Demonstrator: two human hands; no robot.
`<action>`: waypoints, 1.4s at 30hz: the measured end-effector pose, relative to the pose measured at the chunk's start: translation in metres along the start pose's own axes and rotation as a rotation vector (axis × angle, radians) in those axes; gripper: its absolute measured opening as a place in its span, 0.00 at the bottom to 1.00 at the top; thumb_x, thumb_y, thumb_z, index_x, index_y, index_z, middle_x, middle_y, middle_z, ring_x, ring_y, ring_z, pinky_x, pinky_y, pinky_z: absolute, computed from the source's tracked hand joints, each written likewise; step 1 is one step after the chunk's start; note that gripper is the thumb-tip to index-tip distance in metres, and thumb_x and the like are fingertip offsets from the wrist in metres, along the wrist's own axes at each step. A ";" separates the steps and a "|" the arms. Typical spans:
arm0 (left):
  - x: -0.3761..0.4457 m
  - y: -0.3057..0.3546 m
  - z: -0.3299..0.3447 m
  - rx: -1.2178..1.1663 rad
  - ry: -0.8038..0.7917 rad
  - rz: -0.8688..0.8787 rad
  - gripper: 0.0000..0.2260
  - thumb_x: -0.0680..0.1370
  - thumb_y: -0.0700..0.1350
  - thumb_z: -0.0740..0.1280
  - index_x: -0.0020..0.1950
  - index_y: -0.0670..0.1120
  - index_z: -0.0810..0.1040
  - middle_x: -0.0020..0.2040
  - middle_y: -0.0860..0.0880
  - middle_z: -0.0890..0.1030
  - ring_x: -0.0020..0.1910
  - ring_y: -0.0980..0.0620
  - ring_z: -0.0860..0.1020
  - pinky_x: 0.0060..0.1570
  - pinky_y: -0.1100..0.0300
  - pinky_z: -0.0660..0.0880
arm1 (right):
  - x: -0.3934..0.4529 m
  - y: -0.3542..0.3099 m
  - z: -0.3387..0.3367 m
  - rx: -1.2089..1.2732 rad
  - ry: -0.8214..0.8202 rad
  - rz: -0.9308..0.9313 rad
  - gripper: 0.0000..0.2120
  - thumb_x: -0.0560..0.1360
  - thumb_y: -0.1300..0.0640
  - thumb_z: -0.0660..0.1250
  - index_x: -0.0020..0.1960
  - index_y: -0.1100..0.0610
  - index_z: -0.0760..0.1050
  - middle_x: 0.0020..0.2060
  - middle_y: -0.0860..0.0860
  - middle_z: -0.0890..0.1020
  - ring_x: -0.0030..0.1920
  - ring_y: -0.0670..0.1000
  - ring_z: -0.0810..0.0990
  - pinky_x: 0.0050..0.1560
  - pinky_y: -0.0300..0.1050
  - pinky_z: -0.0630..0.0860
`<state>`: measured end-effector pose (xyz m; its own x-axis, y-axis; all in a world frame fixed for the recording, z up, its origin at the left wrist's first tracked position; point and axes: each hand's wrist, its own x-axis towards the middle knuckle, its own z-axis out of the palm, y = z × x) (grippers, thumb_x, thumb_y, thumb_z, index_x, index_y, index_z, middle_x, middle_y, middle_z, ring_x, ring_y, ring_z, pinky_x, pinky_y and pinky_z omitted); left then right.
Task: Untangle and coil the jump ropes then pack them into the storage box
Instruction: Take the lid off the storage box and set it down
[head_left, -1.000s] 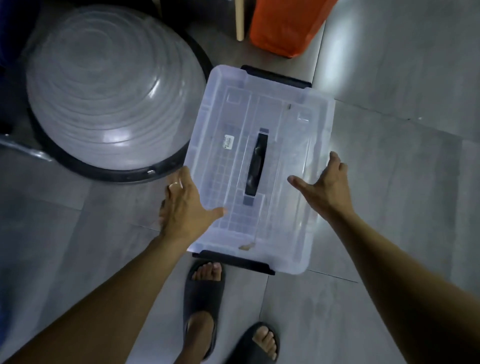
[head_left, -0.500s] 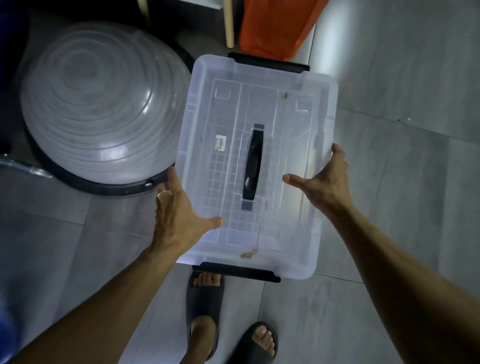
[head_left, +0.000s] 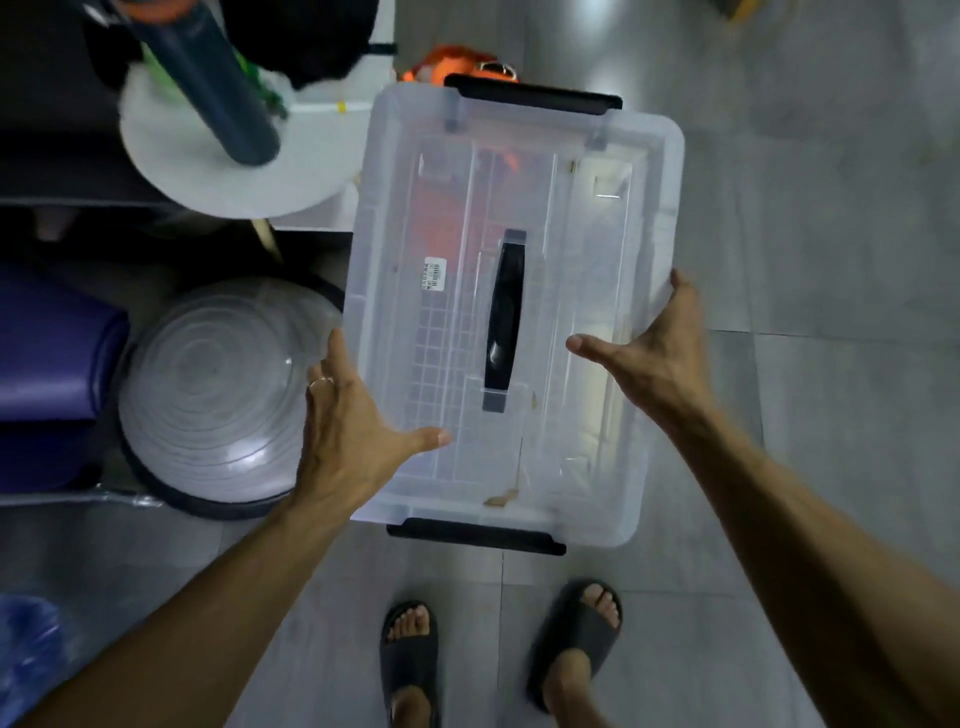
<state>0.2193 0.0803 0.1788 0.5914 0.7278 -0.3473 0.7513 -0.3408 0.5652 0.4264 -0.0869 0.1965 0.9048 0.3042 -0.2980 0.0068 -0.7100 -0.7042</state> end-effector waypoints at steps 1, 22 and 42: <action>0.006 0.021 -0.004 0.003 -0.014 0.014 0.64 0.54 0.58 0.81 0.76 0.51 0.41 0.75 0.39 0.57 0.73 0.41 0.60 0.68 0.47 0.64 | 0.010 -0.006 -0.018 0.007 0.005 0.006 0.55 0.59 0.47 0.80 0.75 0.55 0.51 0.71 0.55 0.62 0.69 0.55 0.65 0.68 0.48 0.63; 0.256 0.440 0.008 -0.019 0.131 0.086 0.66 0.52 0.60 0.82 0.76 0.51 0.41 0.75 0.41 0.58 0.73 0.40 0.59 0.70 0.45 0.62 | 0.414 -0.137 -0.291 -0.029 -0.021 -0.168 0.55 0.58 0.44 0.80 0.73 0.56 0.52 0.67 0.58 0.64 0.66 0.57 0.67 0.66 0.50 0.67; 0.776 0.723 -0.020 0.011 0.141 -0.016 0.65 0.56 0.57 0.82 0.77 0.48 0.38 0.76 0.39 0.55 0.74 0.39 0.57 0.70 0.46 0.60 | 0.974 -0.347 -0.308 -0.068 -0.079 -0.199 0.53 0.62 0.43 0.78 0.74 0.57 0.49 0.71 0.58 0.61 0.70 0.60 0.63 0.66 0.51 0.65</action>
<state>1.2156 0.4108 0.3330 0.5325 0.8094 -0.2474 0.7642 -0.3342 0.5516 1.4360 0.2605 0.3493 0.8465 0.4896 -0.2092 0.2129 -0.6714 -0.7099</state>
